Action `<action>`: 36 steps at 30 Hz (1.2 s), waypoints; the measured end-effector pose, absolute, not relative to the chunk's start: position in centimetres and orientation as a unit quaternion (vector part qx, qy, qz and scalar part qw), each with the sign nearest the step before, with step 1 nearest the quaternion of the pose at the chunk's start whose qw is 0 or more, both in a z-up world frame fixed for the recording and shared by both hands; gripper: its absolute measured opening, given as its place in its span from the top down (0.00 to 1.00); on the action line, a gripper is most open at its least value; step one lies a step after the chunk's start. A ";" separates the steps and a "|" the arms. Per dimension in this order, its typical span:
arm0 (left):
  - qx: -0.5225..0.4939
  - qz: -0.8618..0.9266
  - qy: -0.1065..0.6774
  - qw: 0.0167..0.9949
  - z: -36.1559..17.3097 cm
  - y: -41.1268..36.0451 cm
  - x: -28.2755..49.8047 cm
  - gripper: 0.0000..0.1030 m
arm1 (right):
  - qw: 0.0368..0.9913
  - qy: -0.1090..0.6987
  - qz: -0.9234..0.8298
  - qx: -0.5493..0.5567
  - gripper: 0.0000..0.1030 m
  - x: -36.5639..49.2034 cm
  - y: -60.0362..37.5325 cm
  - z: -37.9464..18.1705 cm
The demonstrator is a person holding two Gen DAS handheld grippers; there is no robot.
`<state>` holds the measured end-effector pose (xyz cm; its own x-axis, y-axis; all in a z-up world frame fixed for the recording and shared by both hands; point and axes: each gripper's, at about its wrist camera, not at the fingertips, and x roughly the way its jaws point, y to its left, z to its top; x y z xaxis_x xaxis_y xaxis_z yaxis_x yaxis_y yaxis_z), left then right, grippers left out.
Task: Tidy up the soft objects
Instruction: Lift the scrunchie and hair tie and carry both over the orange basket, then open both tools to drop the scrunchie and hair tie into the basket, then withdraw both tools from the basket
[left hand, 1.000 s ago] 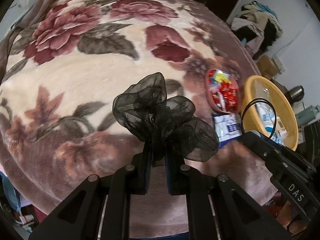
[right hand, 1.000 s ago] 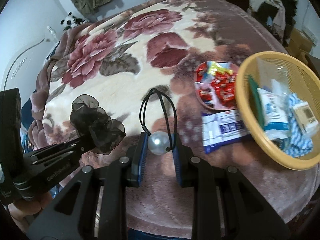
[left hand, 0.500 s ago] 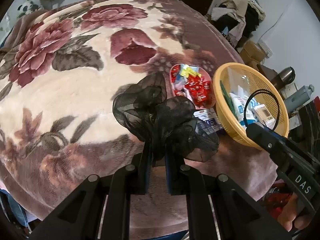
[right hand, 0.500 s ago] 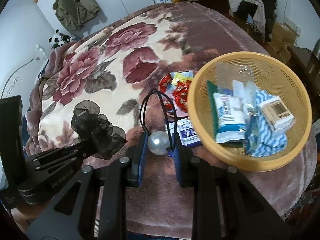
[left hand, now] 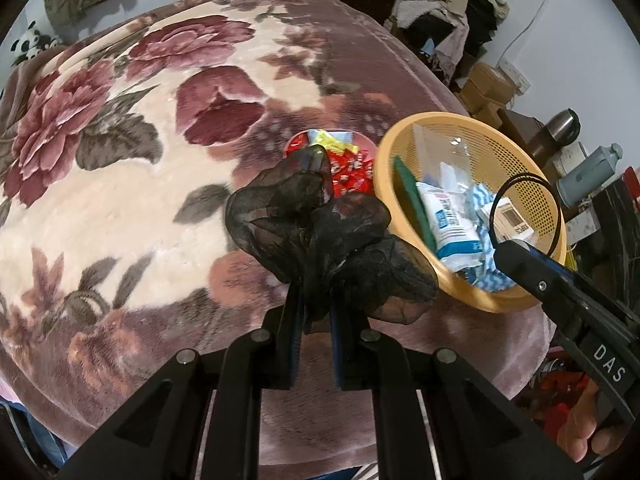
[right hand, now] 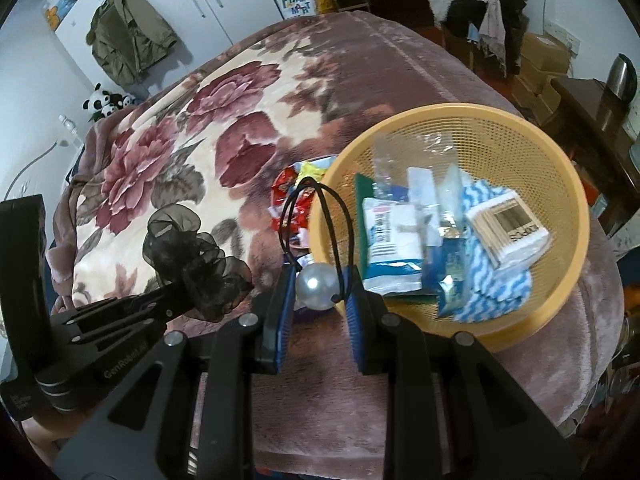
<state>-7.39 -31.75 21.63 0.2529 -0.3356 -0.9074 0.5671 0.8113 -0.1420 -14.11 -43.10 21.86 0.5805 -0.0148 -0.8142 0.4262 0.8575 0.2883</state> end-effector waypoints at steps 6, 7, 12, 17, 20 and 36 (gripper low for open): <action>0.117 -0.302 0.538 0.778 21.8 -34.7 -8.0 0.89 | 0.856 0.435 -0.144 0.242 0.76 -15.2 -45.6 22.0; 0.118 -0.304 0.538 0.777 21.8 -35.1 -8.1 0.89 | 0.855 0.434 -0.146 0.244 0.76 -15.3 -46.1 22.1; 0.126 -0.319 0.537 0.770 21.9 -38.0 -8.5 0.89 | 0.854 0.429 -0.161 0.249 0.76 -16.1 -48.3 22.4; 0.130 -0.338 0.533 0.764 22.3 -41.0 -9.0 0.89 | 0.853 0.422 -0.175 0.254 0.76 -16.7 -50.3 22.8; 0.130 -0.352 0.535 0.757 22.3 -42.8 -9.2 0.89 | 0.850 0.420 -0.181 0.261 0.76 -16.8 -51.5 22.7; 0.129 -0.348 0.520 0.769 21.8 -44.4 -9.6 0.00 | 0.826 0.407 -0.229 0.314 0.00 -19.2 -54.8 21.4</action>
